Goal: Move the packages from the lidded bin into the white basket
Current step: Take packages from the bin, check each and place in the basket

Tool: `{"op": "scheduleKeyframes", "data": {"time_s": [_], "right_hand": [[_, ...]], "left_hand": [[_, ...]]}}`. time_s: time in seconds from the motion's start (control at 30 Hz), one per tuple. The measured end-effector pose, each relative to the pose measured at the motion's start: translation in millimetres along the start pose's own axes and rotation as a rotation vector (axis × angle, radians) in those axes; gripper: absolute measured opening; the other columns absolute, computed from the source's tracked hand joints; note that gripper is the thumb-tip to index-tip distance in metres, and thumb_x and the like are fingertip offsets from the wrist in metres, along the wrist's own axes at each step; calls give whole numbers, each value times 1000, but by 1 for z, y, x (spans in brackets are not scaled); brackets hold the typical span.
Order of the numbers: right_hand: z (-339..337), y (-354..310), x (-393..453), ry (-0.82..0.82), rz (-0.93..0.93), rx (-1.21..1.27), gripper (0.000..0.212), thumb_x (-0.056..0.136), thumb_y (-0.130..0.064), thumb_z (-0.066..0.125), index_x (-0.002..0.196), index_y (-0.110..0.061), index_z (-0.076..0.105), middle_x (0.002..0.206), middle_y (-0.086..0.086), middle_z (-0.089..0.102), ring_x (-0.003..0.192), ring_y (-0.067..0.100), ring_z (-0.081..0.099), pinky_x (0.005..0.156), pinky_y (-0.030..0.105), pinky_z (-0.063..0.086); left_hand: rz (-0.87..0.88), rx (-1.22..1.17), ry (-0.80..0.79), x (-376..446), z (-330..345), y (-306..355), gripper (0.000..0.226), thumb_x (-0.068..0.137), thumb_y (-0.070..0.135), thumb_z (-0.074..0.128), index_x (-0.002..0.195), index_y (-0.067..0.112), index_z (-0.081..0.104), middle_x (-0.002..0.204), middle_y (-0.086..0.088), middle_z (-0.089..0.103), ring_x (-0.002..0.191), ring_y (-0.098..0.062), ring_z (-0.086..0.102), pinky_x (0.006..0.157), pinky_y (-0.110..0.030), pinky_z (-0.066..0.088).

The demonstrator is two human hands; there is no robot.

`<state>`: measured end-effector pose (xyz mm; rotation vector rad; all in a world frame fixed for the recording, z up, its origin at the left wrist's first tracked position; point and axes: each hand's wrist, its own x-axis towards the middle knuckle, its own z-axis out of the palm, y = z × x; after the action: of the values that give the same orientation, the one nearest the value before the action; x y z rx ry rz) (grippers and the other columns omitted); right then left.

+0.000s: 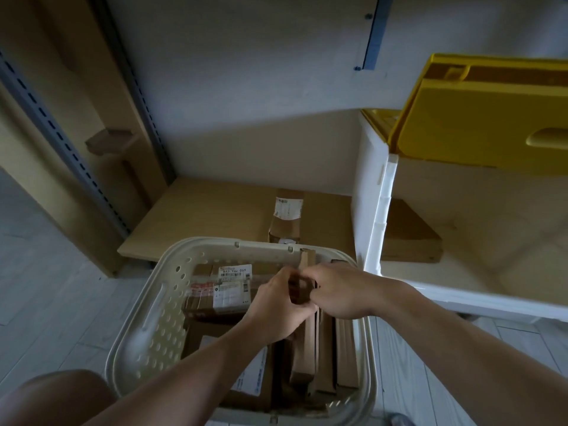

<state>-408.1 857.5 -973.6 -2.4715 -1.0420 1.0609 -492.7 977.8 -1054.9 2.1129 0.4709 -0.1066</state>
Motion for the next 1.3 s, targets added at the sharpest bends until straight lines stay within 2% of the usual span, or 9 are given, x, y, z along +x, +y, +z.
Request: {"op": "scheduleKeyframes", "data": {"time_s": [0.07,0.23,0.53,0.6,0.77,0.9,1.03,1.17,1.3], "right_hand": [[2,4,-1,-24,10,-91,14,97,-8,48,102,-16,59,98,3,59,94,20,60,71,24,43],[6,5,-6,-34,-34,-228,34,100,-13,50,134,-12,58,120,2,42,114,25,53,91,32,46],[4,8,-15,-52,-48,-234,42,103,-22,49,145,-18,45,138,1,41,125,25,49,103,40,46],[3,7,-18,-47,-55,-248,46,103,-25,51,148,-20,41,145,2,39,131,26,46,107,43,45],[-2,13,-27,-1,-106,-265,63,103,-14,48,160,-22,21,165,3,23,151,26,27,119,43,33],[-6,16,-34,77,-159,-235,66,104,-24,47,162,-25,14,169,0,16,156,19,14,124,39,24],[-9,20,-41,192,-240,-176,55,102,-28,50,155,-27,33,155,-2,41,143,17,39,114,35,37],[-14,21,-49,359,-338,-99,47,98,-18,53,144,-26,50,132,-5,59,116,7,58,99,31,52],[-22,30,-59,556,-449,-9,40,90,-9,62,127,-24,62,114,-11,67,93,5,66,79,25,58]], "left_hand": [[-30,-21,-45,0,5,1,43,89,35,76,125,30,52,103,17,61,89,-4,64,56,-18,55],[-180,-46,-183,3,4,7,32,94,37,70,119,35,50,107,7,61,91,-14,66,55,-20,57],[-24,135,-170,2,-1,-7,17,95,48,65,106,39,56,93,12,66,83,0,62,70,-18,45],[-1,162,-176,1,-4,-12,30,92,54,66,114,37,56,101,14,66,91,2,62,74,-16,45],[108,296,-133,-12,-9,-17,95,77,86,49,142,17,52,129,3,68,109,-8,65,91,-22,52],[141,288,-55,-20,-23,-7,61,95,60,54,142,21,52,133,7,65,102,2,64,84,-14,50],[169,243,49,-22,-39,3,46,98,52,50,134,24,59,126,9,68,103,0,64,88,-22,54],[319,107,146,-30,-45,22,34,94,53,49,120,37,61,107,23,69,101,5,67,77,-9,51],[435,-133,159,-35,-34,52,36,96,46,50,121,26,67,112,19,72,110,5,65,89,-12,52]]}}
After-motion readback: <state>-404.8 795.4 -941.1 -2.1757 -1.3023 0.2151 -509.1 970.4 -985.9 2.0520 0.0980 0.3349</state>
